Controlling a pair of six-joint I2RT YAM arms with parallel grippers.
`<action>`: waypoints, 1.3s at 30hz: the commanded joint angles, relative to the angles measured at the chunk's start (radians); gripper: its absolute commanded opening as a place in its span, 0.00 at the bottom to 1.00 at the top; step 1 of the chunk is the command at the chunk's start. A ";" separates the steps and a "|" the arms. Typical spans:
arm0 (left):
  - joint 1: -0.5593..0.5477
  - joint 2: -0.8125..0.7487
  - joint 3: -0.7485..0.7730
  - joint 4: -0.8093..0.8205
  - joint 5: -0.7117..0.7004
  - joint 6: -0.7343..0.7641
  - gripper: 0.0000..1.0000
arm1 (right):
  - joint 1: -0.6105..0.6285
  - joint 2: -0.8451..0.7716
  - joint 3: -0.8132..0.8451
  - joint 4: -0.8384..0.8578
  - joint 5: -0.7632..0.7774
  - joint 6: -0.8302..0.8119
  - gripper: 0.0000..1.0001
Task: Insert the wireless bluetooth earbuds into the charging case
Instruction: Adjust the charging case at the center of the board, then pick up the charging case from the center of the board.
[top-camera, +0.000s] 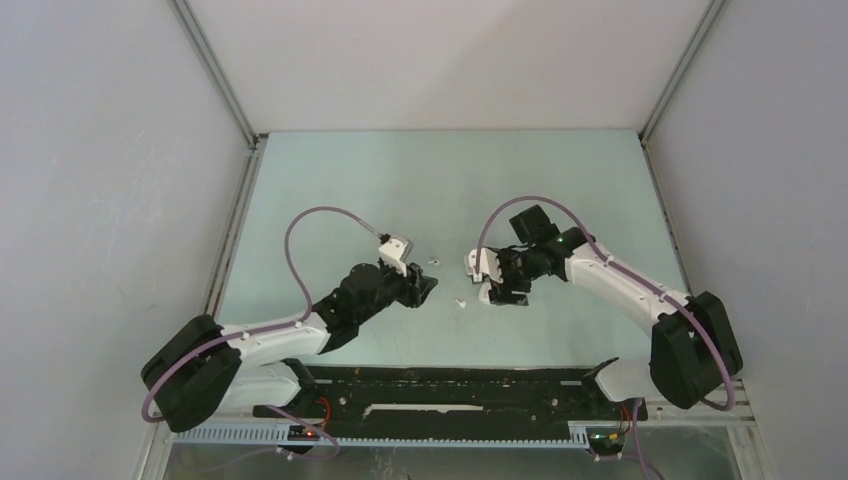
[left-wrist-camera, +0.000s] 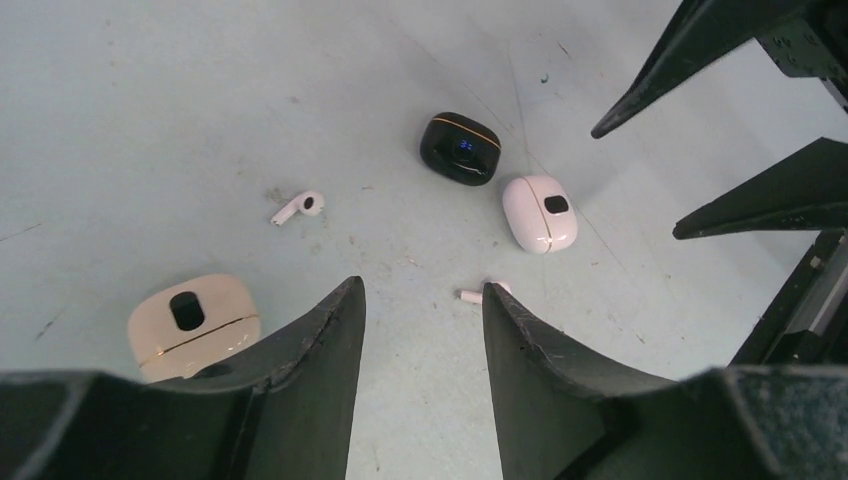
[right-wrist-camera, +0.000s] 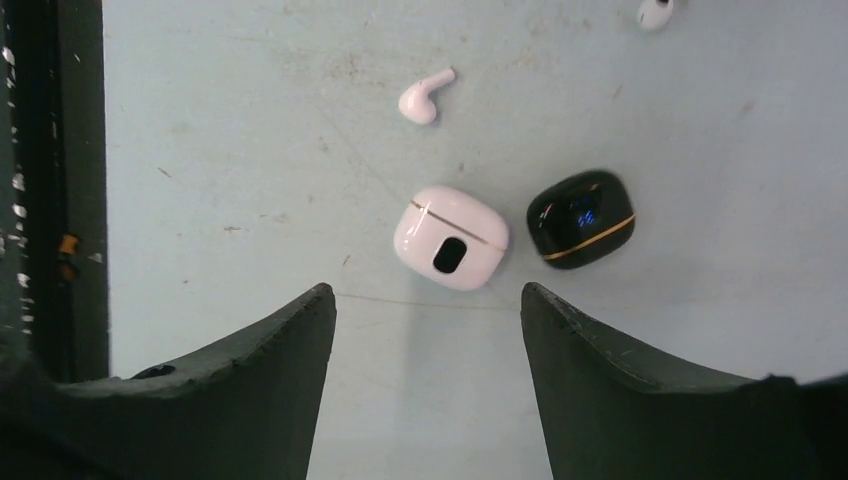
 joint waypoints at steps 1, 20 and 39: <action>0.043 -0.052 -0.034 0.096 0.018 -0.024 0.53 | 0.026 0.013 0.018 -0.021 -0.064 -0.287 0.70; 0.087 -0.046 -0.043 0.110 0.068 -0.026 0.53 | 0.084 0.261 0.142 -0.127 0.102 -0.528 0.70; 0.093 0.009 -0.026 0.130 0.110 -0.041 0.53 | 0.028 0.300 0.184 -0.138 0.059 -0.314 0.42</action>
